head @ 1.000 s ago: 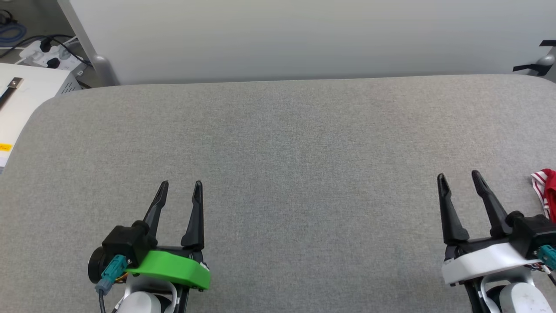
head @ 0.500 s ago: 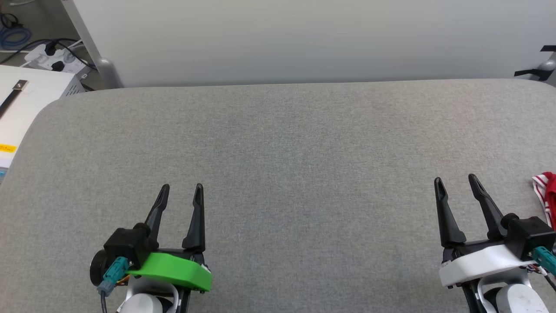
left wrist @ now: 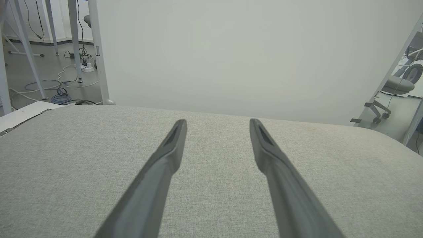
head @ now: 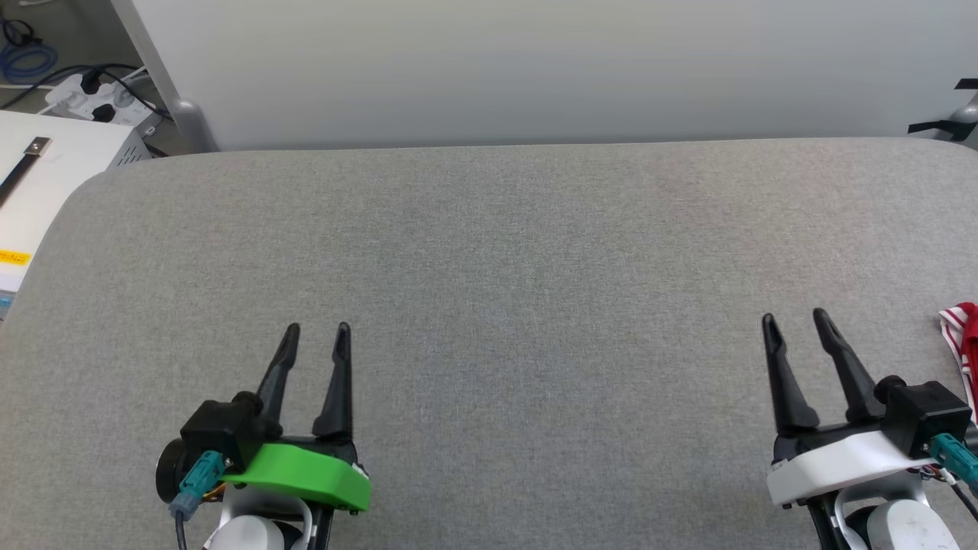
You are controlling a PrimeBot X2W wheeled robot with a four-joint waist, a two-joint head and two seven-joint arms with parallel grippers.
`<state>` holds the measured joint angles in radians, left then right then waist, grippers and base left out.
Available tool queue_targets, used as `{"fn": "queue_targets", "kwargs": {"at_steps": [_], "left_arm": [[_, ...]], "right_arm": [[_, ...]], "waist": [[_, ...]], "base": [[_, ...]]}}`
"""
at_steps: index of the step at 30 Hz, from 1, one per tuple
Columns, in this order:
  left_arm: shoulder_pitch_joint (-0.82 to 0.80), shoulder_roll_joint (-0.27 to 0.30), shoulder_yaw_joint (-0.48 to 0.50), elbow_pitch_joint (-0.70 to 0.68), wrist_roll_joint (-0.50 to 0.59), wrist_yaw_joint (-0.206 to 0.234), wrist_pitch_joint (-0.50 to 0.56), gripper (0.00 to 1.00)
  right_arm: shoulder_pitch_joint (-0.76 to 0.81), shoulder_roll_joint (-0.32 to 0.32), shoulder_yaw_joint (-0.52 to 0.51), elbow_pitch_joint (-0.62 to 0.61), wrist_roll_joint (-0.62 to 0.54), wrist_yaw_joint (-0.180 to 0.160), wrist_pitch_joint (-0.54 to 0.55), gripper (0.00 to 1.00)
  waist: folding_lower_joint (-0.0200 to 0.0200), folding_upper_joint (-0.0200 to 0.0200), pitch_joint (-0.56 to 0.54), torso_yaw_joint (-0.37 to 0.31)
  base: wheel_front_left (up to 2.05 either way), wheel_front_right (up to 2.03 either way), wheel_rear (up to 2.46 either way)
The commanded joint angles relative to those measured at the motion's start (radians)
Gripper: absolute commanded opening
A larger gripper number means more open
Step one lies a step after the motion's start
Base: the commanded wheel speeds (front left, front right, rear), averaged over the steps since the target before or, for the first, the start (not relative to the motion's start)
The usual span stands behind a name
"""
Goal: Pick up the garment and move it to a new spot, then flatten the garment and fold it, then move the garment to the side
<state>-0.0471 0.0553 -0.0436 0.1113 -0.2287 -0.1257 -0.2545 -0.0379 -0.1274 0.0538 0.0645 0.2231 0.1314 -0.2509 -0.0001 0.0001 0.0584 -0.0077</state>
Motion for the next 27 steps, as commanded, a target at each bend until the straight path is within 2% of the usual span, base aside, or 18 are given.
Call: {"fn": "queue_targets", "kwargs": {"at_steps": [1,27], "left_arm": [[0.0,0.0,-0.001,0.0,0.0,0.0,0.0,0.0],[0.011,-0.001,0.009,-0.025,0.051,0.028,0.057,0.0]], "right_arm": [[0.0,0.0,0.0,0.0,0.0,0.0,0.0,0.0],[0.009,0.017,-0.012,-0.015,-0.05,0.0,0.057,0.0]], "waist": [[0.0001,-0.0001,0.0,0.0],[0.0001,-0.0001,-0.013,0.002]], "base": [[0.0,0.0,0.0],[0.0,0.0,0.0]]}}
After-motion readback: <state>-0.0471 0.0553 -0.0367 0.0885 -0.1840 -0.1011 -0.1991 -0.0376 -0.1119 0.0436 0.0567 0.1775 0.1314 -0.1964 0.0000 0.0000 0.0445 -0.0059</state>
